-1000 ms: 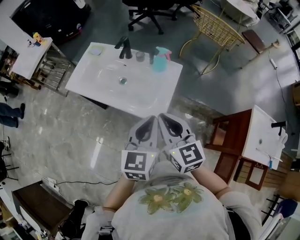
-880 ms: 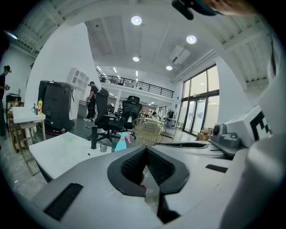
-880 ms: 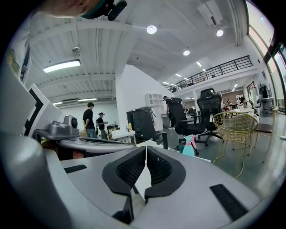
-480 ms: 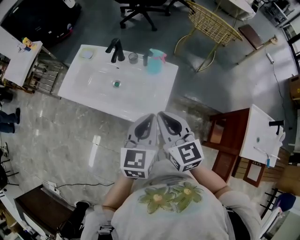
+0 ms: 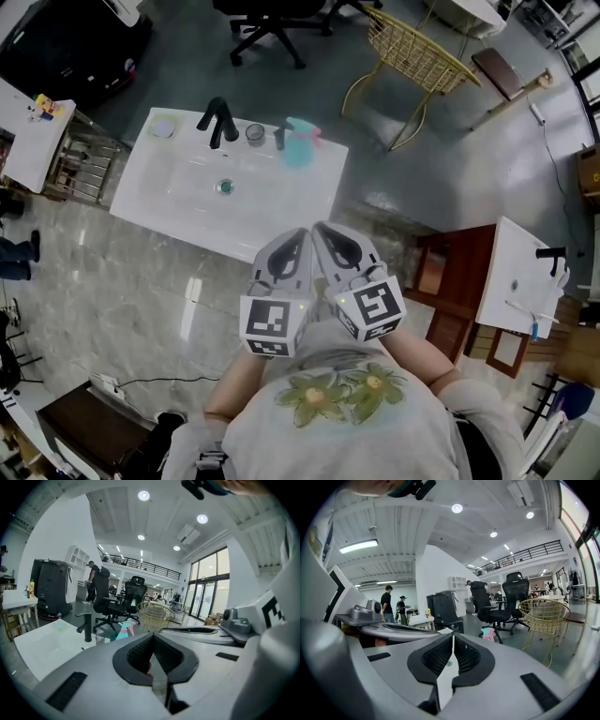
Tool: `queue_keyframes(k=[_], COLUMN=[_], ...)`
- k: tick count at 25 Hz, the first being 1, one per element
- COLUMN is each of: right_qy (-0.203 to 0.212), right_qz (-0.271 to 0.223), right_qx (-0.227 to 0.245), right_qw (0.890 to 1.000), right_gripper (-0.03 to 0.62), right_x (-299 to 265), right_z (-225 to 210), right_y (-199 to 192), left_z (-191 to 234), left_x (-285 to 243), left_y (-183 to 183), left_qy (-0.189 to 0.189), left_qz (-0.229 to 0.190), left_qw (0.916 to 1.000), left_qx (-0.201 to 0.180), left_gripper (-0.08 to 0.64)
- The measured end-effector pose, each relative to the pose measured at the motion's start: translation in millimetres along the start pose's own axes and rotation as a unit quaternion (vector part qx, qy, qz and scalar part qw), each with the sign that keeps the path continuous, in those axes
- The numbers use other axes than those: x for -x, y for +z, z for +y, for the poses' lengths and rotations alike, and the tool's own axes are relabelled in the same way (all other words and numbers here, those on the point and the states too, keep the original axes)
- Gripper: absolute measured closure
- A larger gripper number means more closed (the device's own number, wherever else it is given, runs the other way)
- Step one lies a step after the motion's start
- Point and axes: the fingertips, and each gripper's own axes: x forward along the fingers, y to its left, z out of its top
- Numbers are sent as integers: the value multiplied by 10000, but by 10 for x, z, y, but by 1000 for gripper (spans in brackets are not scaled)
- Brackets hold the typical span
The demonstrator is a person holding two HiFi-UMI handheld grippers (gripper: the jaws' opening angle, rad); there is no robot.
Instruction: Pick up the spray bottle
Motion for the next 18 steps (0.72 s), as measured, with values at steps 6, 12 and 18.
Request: queue_keyframes(k=[6,12,18], right_qy=[-62,36,227], right_qz=[-66,-150,-144], right_qx=[74,98,129], right_qw=[9999,9998,9996], right_gripper=[568,568,568], right_x=[-112,-232,-349], right_z=[-202,-333,-415], right_y=[82,176,242], left_z=[19,61,105], left_x=[-200,-349,-461], left_y=[96,181,249], left_qy=[-17,63,180], left_qz=[-9,-58,-118], left_qw=[10000,9999,9997], left_qx=[-63,-88,-75], left_gripper=[551,551,551])
